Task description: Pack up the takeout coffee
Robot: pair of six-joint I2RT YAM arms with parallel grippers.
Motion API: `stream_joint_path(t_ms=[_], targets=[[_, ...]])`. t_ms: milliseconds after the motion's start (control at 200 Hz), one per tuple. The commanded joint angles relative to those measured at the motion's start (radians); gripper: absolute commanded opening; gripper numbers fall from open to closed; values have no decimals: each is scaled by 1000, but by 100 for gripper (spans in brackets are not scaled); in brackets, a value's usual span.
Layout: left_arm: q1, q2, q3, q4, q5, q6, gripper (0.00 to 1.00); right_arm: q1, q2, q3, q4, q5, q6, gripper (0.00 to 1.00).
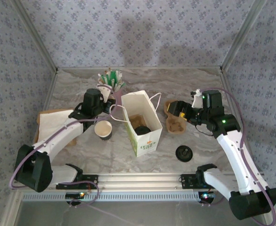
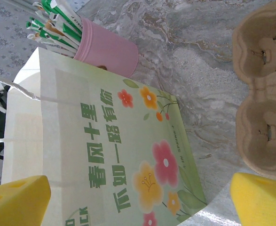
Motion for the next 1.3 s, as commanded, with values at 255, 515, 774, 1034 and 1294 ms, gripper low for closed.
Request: stream_joint_path(t_ms=[255, 515, 774, 1034, 1294], targets=[[-1, 31, 64, 39, 2, 15, 27, 2, -6, -6, -3, -7, 2, 100], [-1, 21, 94, 11, -7, 26, 17, 3, -4, -6, 5, -6, 5, 100], [0, -7, 138, -53, -27, 33, 13, 3, -3, 1, 9, -7, 8, 100], [12, -25, 204, -171, -18, 5, 22, 4, -3, 1, 15, -7, 7, 100], [74, -24, 148, -99, 73, -50, 55, 4, -6, -7, 16, -7, 7, 100]])
